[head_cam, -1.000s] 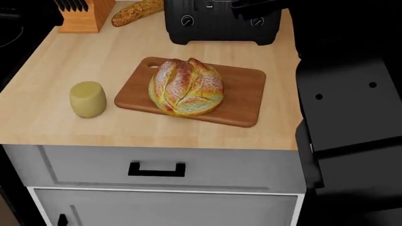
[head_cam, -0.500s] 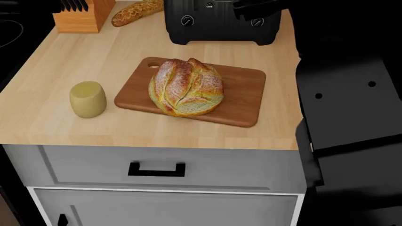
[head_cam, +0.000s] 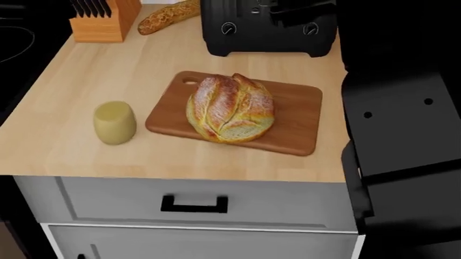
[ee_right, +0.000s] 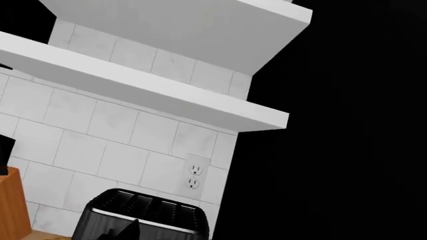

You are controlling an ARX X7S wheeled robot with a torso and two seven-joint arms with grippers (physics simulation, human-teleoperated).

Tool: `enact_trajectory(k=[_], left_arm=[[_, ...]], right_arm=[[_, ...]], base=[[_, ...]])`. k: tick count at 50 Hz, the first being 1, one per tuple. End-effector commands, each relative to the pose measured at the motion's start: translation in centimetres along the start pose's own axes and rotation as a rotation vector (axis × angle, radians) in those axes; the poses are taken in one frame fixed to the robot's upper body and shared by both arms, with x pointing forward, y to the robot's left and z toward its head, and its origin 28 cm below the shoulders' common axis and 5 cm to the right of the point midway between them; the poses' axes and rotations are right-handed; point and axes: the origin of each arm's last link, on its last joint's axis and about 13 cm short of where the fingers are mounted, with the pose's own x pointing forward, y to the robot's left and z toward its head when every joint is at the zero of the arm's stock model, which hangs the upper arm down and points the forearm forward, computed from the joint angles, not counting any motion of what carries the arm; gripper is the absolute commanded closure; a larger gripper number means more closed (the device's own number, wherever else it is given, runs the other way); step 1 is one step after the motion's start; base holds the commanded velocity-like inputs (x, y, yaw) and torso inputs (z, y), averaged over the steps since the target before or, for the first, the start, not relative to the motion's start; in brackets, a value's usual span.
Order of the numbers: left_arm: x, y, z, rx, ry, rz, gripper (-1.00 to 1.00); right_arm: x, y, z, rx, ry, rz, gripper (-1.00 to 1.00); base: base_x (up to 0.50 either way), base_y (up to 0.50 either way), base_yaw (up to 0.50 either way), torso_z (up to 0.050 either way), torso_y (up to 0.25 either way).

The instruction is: Pick up the wedge of cheese and place it on the slice of bread to prepare a simple cheese on bread dish.

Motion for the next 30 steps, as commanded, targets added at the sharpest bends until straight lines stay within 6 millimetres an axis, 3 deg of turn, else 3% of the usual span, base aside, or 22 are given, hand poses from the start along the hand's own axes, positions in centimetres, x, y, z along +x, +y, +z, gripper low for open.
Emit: enact_trajectory(k=[1,30], left_arm=[[-0.01,0.1,0.04,-0.004,0.0,0.004,-1.0],[0.01,0.03,-0.08,-0.008,0.002,0.001,-1.0]], right_arm=[[-0.02,0.11,0.03,0.002,-0.002,0.007,-1.0],[-0.24,0.07,-0.13,0.007,0.001,0.003,-1.0]], base=[[0.21,0.42,0.0,0.0,0.0],[0.16,0.42,0.0,0.0,0.0]])
